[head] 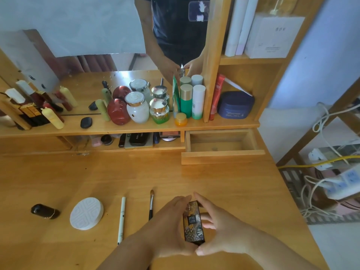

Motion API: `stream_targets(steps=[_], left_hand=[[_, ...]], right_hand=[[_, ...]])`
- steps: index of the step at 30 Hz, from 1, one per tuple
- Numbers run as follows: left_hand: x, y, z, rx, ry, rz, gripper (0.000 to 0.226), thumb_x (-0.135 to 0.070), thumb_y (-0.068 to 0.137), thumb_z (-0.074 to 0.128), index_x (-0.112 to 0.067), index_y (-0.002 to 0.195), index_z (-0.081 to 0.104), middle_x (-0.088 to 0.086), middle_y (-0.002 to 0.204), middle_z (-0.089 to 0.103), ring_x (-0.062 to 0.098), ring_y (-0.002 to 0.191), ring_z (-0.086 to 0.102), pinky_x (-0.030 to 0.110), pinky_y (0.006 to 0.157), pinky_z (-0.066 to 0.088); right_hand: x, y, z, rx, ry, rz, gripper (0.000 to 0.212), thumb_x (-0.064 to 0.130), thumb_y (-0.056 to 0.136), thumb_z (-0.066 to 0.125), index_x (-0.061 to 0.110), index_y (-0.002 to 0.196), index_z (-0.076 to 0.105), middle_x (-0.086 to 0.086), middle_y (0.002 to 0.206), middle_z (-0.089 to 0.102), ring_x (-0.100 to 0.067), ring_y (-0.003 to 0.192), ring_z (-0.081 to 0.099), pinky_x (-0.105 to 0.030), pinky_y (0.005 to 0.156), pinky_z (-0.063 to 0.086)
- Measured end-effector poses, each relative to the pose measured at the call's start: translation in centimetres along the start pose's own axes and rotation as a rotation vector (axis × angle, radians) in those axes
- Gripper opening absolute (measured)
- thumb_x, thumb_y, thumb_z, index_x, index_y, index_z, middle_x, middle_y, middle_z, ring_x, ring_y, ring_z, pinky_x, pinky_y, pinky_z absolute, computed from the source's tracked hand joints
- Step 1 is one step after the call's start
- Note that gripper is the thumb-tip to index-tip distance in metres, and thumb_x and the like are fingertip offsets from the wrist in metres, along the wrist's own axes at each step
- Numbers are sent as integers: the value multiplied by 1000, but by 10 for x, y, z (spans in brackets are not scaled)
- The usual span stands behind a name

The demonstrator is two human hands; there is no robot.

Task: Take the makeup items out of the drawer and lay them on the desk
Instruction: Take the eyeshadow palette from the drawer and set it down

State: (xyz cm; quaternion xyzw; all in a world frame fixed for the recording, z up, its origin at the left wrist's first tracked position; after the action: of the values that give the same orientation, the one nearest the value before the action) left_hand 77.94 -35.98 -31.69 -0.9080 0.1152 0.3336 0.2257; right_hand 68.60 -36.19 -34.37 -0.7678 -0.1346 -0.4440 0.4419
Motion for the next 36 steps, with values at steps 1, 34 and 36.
stream_targets(steps=[1,34,36], left_hand=[[1,0,1,17,0,-7,110,-47,60,74,-32,144,4,-18,144,20,0,130,24,18,104,26],[-22,7,27,90,439,141,91,-22,80,64,-21,144,0,0,147,13,23,105,49,33,87,43],[-22,5,32,101,440,186,86,-16,84,57,-24,144,-3,-2,150,7,22,108,47,30,87,40]], right_hand=[[3,-1,-1,-27,-46,-18,121,30,60,83,52,138,-6,29,132,20,8,119,35,-19,99,37],[-28,-2,-13,-404,-706,-214,108,63,60,61,31,145,3,16,140,29,1,131,18,-34,114,-5],[-27,-3,-17,-398,-771,-211,93,62,64,55,36,142,11,15,130,38,-5,126,29,-38,114,3]])
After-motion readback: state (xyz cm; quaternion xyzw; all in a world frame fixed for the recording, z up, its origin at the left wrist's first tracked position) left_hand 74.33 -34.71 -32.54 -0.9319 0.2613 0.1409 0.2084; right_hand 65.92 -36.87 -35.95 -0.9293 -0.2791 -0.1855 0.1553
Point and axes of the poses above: each hand's wrist, its own y-axis towards the middle knuckle, its own z-axis out of the palm, x = y × z, the point moved 9 cm from there along y, towards the middle knuckle
